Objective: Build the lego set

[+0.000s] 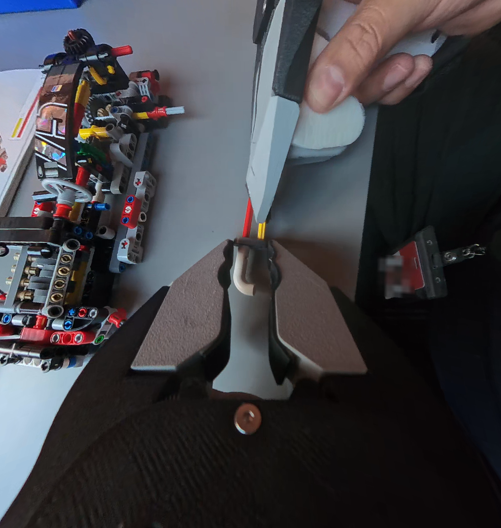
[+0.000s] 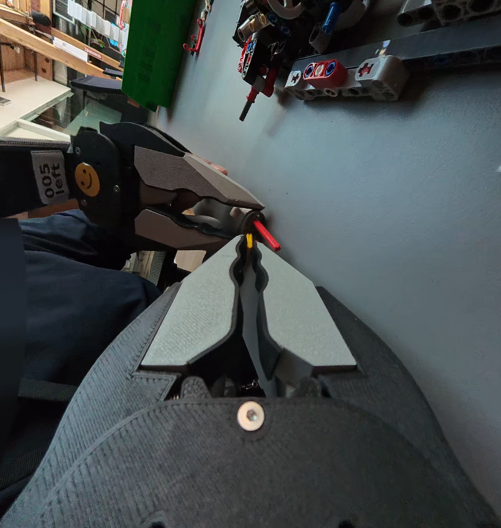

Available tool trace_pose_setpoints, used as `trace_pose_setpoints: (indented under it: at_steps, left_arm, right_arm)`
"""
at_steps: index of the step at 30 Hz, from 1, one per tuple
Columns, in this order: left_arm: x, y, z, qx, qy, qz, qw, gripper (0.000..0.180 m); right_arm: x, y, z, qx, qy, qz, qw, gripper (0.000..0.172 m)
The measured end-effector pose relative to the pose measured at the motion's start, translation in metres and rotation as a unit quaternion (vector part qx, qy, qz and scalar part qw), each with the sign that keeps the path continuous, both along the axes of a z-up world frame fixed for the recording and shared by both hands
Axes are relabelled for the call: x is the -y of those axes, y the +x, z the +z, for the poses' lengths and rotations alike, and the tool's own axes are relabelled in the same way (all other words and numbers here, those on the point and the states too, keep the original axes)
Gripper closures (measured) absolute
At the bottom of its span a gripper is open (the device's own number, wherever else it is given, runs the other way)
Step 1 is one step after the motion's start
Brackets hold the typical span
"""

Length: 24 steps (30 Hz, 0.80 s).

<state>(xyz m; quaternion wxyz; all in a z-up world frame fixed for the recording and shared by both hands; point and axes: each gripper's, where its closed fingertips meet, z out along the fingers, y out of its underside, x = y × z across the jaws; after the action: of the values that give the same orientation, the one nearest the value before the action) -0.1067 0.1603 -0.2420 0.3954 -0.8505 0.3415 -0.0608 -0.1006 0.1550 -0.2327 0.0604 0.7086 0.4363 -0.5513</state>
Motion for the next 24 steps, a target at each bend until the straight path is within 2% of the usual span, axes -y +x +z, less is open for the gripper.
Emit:
trace_pose_setpoints:
  at_steps: [6,16,21,24]
  left_arm:
    - [0.0,0.0,0.001,-0.043,0.039,0.0,0.998,0.159]
    - [0.009,-0.002,0.005,-0.068,0.07,-0.008,0.995,0.159]
    - [0.029,0.006,0.013,-0.022,0.07,-0.021,0.997,0.159]
    - [0.04,0.016,0.016,-0.002,0.068,-0.061,0.996,0.159]
  right_arm:
    - [0.001,0.0,0.001,-0.001,-0.012,-0.024,1.0,0.171]
    - [0.013,0.0,0.004,-0.014,-0.011,-0.053,0.998,0.171]
    - [0.033,0.008,0.013,-0.062,-0.006,-0.086,0.994,0.171]
    - [0.044,0.017,0.015,-0.092,-0.022,-0.112,0.989,0.171]
